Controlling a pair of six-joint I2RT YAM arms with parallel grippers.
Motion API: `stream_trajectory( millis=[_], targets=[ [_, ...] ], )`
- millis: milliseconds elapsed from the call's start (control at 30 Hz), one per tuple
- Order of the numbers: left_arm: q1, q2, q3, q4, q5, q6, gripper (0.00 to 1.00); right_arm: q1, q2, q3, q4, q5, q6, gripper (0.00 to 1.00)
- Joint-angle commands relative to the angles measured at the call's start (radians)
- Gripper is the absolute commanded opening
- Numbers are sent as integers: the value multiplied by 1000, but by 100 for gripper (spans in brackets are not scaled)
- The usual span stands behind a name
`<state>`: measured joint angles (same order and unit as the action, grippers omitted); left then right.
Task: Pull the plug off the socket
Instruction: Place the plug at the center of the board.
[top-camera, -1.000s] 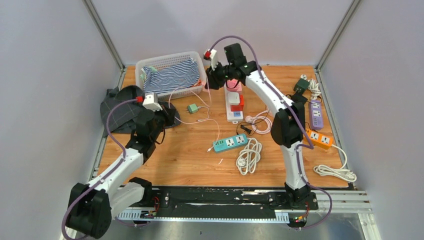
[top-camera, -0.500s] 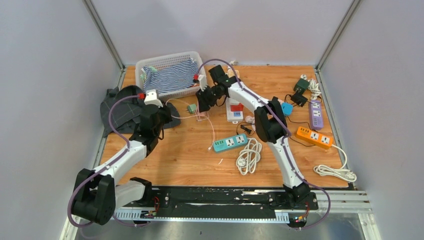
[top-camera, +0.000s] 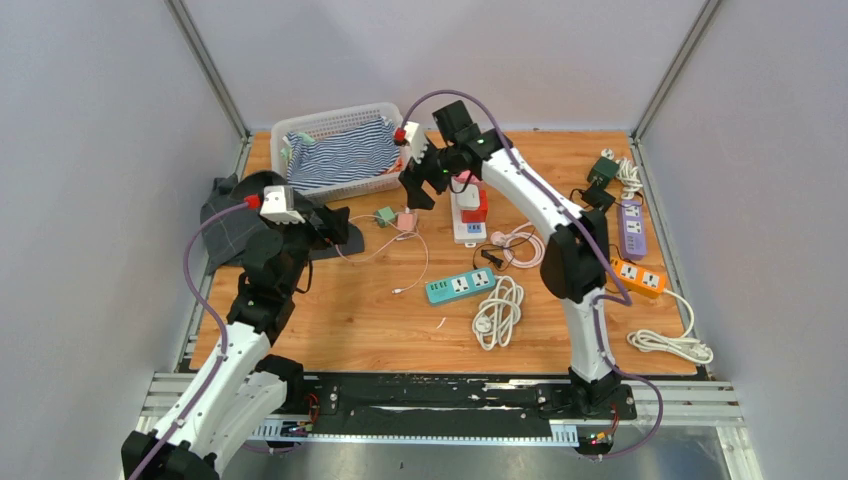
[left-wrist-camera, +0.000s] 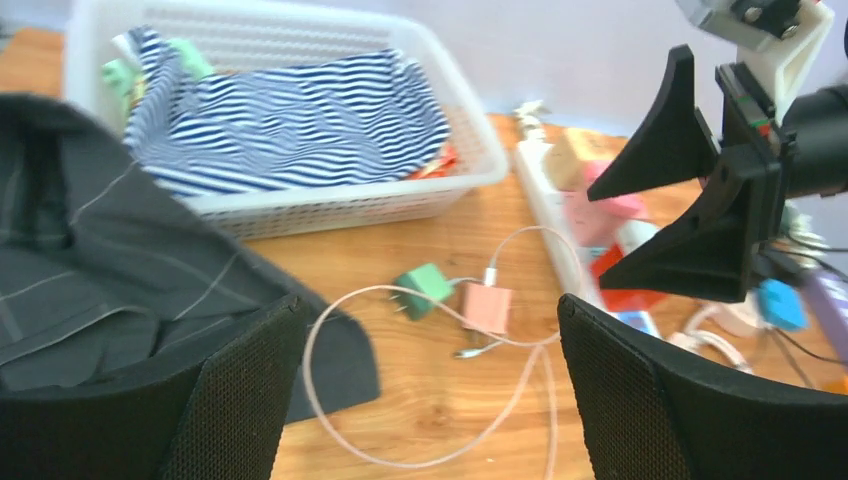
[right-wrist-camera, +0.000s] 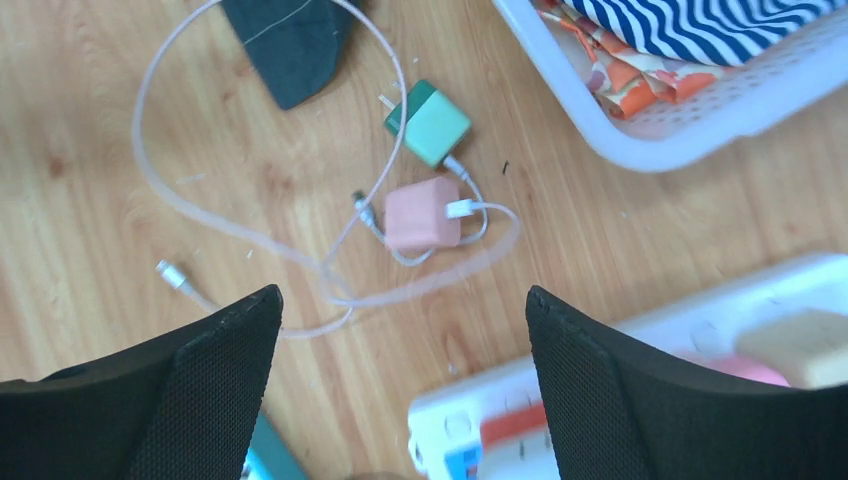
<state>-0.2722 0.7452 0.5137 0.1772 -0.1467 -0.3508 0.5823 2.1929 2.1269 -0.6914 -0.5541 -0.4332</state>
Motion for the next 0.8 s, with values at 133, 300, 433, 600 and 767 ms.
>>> stream_trajectory(
  millis=[133, 300, 433, 600, 767],
  targets=[
    [5, -70, -10, -31, 426, -49, 100, -26, -319, -299, -80, -26, -167, 92],
    [2, -59, 1, -29, 554, -74, 100, -39, -404, -403, -93, -51, -204, 92],
    [-102, -32, 8, -30, 598, -52, 99, -72, -506, -506, -134, -124, -269, 92],
    [-321, 56, 24, -30, 526, 51, 99, -154, -720, -717, -147, -258, -388, 94],
    [-517, 214, 63, -31, 366, 173, 98, -351, -914, -940, -41, -385, -394, 98]
  ],
)
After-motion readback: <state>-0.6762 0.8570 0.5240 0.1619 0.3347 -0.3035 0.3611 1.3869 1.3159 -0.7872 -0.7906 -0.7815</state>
